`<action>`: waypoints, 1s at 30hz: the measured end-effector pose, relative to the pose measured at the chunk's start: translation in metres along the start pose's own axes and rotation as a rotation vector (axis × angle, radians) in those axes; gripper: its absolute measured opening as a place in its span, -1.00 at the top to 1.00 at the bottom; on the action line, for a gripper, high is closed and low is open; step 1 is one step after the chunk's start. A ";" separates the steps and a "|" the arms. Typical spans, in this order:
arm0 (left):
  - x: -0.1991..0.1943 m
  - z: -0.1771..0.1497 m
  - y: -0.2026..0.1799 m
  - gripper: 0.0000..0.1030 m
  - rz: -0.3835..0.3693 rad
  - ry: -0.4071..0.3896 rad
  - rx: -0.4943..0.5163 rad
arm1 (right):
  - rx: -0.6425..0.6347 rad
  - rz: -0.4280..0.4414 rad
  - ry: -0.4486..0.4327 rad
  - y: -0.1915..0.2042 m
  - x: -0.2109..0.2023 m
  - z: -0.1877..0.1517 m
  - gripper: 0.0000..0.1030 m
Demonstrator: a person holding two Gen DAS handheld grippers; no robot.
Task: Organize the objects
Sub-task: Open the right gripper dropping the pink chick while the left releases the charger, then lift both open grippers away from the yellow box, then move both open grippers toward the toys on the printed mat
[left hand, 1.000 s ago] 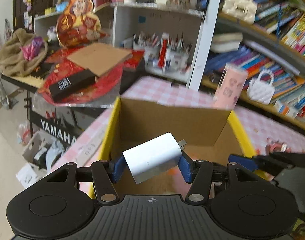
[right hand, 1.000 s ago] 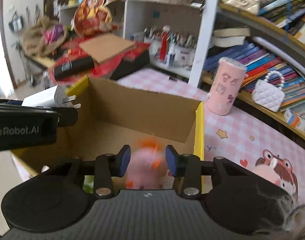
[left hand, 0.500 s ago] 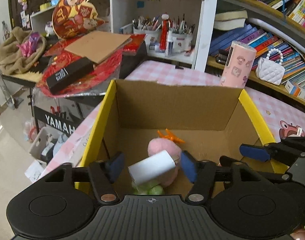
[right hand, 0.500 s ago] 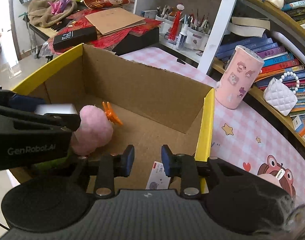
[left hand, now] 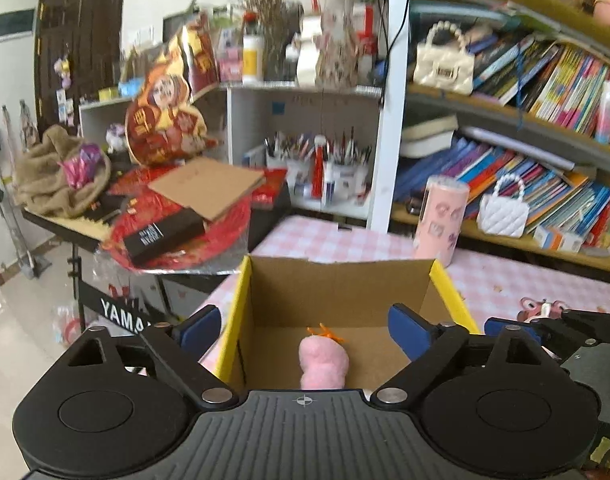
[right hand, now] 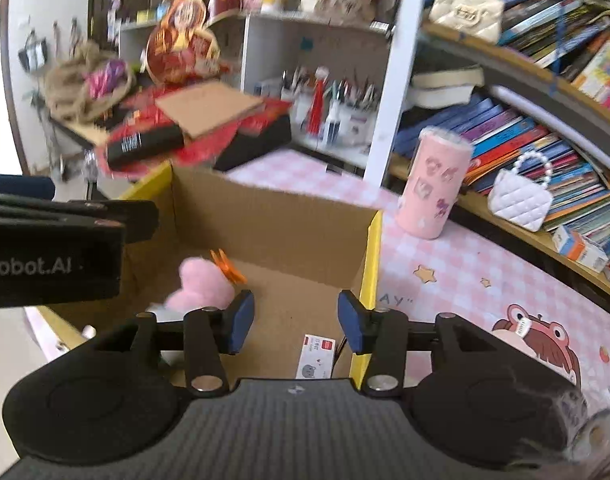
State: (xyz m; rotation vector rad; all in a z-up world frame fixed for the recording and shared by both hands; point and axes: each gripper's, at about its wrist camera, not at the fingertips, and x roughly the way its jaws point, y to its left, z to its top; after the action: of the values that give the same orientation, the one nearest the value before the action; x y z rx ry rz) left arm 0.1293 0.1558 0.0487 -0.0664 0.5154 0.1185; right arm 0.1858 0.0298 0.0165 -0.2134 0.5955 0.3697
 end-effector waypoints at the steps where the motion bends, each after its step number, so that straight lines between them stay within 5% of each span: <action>1: -0.007 -0.002 0.001 -0.86 0.001 -0.011 -0.002 | 0.009 -0.001 -0.016 0.002 -0.008 -0.001 0.02; 12: -0.063 -0.043 0.023 -0.89 0.028 -0.004 -0.018 | 0.064 -0.010 -0.089 0.033 -0.084 -0.041 -0.08; 20: -0.075 -0.085 0.038 -0.89 0.062 0.068 -0.026 | 0.127 -0.059 -0.031 0.049 -0.105 -0.088 -0.14; 30: -0.086 -0.114 0.037 -0.89 0.009 0.146 0.000 | 0.193 -0.143 0.048 0.055 -0.124 -0.132 -0.26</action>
State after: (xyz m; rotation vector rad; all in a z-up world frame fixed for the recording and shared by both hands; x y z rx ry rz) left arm -0.0053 0.1733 -0.0088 -0.0729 0.6615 0.1234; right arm 0.0026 0.0057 -0.0234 -0.0787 0.6547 0.1677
